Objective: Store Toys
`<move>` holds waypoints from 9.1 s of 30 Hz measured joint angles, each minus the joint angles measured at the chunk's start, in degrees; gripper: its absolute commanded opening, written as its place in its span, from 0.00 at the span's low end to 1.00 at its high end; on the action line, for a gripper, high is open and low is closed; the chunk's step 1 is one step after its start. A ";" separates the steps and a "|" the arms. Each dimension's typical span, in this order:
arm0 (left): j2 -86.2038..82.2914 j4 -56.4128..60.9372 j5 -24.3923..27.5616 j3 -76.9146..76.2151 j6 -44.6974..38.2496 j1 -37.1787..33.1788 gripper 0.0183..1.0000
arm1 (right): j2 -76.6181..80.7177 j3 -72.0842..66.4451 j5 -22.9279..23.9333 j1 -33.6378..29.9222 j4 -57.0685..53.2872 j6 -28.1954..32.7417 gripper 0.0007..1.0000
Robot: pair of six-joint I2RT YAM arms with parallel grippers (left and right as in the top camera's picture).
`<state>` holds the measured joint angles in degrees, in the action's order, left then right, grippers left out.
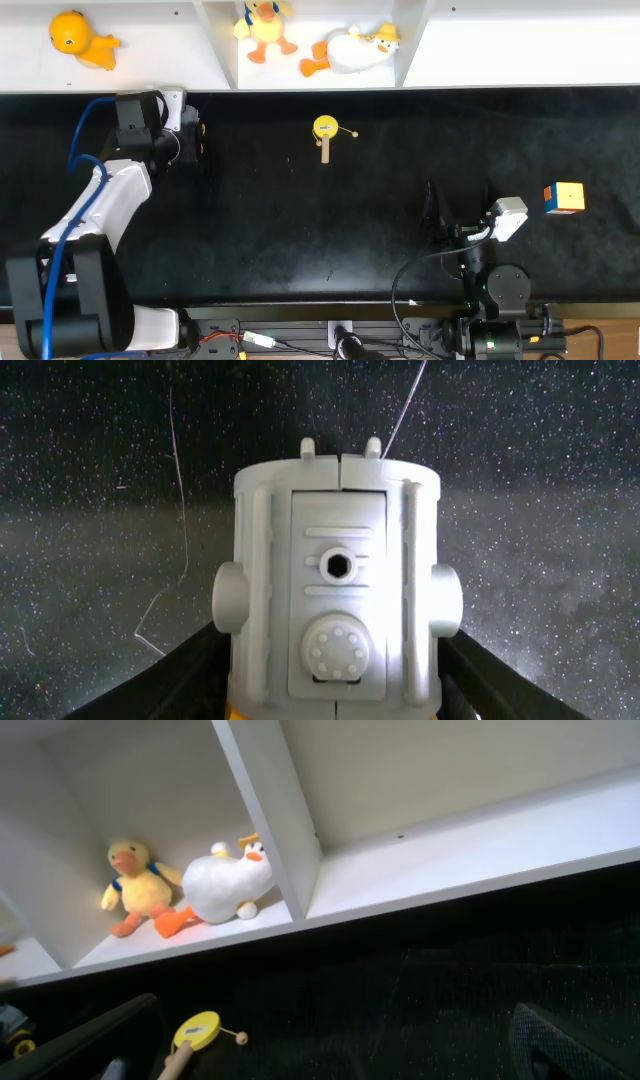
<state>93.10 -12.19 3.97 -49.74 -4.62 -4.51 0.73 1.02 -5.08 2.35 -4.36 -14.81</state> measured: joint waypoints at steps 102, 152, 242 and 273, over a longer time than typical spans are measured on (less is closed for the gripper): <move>3.15 26.77 2.93 -6.27 2.99 0.00 1.00 | 0.00 0.00 0.00 0.00 0.02 0.02 1.00; -51.67 -43.91 0.02 -6.88 1.09 0.00 1.00 | 0.00 0.00 0.00 -0.02 0.00 0.00 1.00; -92.26 7.13 -3.39 48.76 9.66 2.58 1.00 | 0.00 0.00 -0.02 0.00 0.04 0.02 0.99; -92.26 7.10 -3.41 48.76 9.66 2.56 1.00 | 0.00 0.02 -6.25 -0.02 3.61 -4.33 1.00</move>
<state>0.84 -5.08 0.56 -0.97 5.04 -1.96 0.73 1.04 -11.33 2.33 -0.75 -19.14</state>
